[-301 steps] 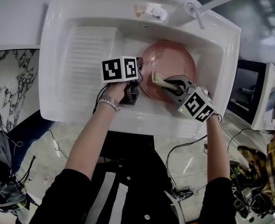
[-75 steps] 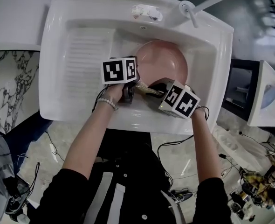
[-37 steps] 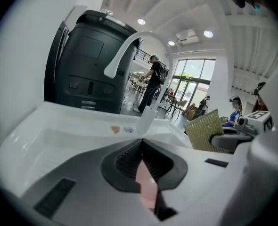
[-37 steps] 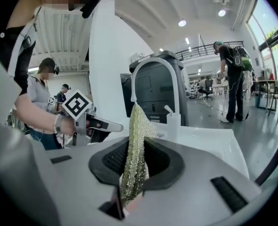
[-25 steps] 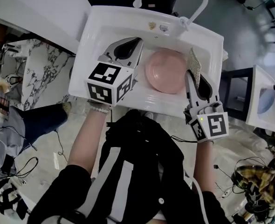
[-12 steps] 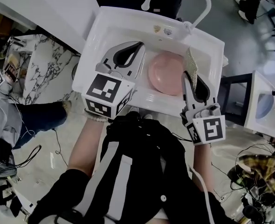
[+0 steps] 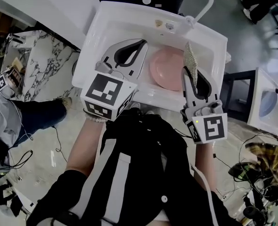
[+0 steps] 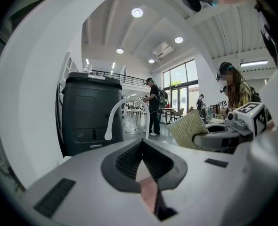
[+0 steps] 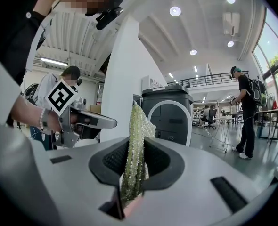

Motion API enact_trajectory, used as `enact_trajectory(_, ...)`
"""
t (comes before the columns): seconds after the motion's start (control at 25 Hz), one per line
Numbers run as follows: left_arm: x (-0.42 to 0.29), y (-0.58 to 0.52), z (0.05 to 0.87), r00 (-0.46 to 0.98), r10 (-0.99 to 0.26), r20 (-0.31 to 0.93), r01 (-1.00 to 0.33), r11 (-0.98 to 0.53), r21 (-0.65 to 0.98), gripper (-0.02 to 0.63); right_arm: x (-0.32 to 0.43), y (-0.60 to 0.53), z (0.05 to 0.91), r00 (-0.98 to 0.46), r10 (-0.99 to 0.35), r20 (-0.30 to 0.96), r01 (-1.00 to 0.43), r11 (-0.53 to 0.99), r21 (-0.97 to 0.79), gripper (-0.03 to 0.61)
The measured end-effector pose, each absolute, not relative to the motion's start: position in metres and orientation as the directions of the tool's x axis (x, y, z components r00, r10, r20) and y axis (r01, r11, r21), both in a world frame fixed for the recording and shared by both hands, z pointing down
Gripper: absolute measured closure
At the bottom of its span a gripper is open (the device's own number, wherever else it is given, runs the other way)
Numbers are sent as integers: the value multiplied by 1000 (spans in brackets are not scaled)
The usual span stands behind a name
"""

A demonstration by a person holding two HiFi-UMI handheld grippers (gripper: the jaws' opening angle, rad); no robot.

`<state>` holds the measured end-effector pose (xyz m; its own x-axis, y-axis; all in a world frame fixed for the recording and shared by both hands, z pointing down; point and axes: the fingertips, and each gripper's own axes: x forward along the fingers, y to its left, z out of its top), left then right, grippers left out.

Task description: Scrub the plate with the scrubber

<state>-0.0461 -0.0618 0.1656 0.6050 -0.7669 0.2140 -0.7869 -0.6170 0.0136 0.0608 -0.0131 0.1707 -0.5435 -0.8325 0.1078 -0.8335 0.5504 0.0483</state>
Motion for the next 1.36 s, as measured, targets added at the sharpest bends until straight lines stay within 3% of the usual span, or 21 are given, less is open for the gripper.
enact_trajectory(1.36, -52, -47, 175, 615, -751, 241, -779, -626, 35, 614, 56, -3, 188, -524, -833, 179, -840, 540, 49, 508)
